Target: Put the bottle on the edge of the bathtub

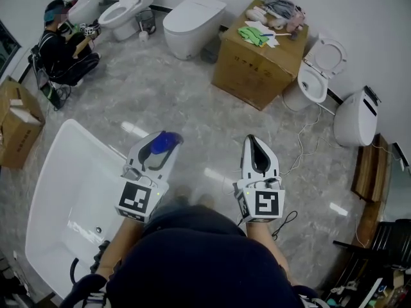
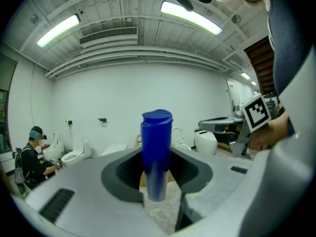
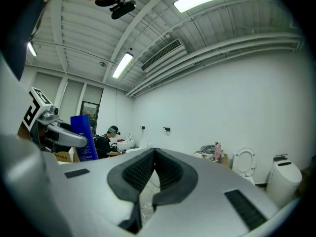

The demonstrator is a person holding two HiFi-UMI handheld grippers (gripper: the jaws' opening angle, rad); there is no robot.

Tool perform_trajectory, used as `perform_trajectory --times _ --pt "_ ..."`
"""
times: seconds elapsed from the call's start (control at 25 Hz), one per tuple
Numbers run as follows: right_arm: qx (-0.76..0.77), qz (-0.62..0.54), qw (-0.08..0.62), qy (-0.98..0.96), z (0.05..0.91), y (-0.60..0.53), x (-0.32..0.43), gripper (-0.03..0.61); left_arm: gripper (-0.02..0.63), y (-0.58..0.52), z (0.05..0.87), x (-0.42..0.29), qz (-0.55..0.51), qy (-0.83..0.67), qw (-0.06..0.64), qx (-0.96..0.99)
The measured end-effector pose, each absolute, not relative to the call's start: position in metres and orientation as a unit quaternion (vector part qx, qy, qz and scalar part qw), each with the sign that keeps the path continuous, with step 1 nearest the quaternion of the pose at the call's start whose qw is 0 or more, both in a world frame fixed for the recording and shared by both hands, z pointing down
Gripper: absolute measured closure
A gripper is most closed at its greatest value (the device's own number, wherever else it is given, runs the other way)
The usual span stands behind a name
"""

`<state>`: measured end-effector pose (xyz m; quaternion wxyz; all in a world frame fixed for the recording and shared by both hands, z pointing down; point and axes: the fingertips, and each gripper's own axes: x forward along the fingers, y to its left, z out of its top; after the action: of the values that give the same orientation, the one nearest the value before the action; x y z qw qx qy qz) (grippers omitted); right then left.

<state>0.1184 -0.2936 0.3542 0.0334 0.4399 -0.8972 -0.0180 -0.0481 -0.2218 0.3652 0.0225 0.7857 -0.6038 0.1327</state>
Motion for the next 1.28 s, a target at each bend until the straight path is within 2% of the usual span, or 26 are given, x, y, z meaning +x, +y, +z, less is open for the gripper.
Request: perform_trajectory --times 0.32,0.56,0.88,1.28 --pt "0.355 -0.015 0.043 -0.934 0.365 -0.304 0.050 0.561 0.463 -0.204 0.369 -0.104 0.124 -0.679 0.047 0.722" --pt "0.255 -0.015 0.040 -0.966 0.383 -0.275 -0.027 0.561 0.463 -0.134 0.385 -0.165 0.139 -0.758 0.041 0.636" --pt "0.101 -0.013 0.041 -0.994 0.382 -0.229 -0.124 0.561 0.463 -0.039 0.381 -0.218 0.121 -0.861 0.095 0.485" --pt "0.029 -0.025 0.063 -0.997 0.388 -0.183 -0.166 0.561 0.463 0.018 0.413 -0.238 0.116 -0.890 0.126 0.423"
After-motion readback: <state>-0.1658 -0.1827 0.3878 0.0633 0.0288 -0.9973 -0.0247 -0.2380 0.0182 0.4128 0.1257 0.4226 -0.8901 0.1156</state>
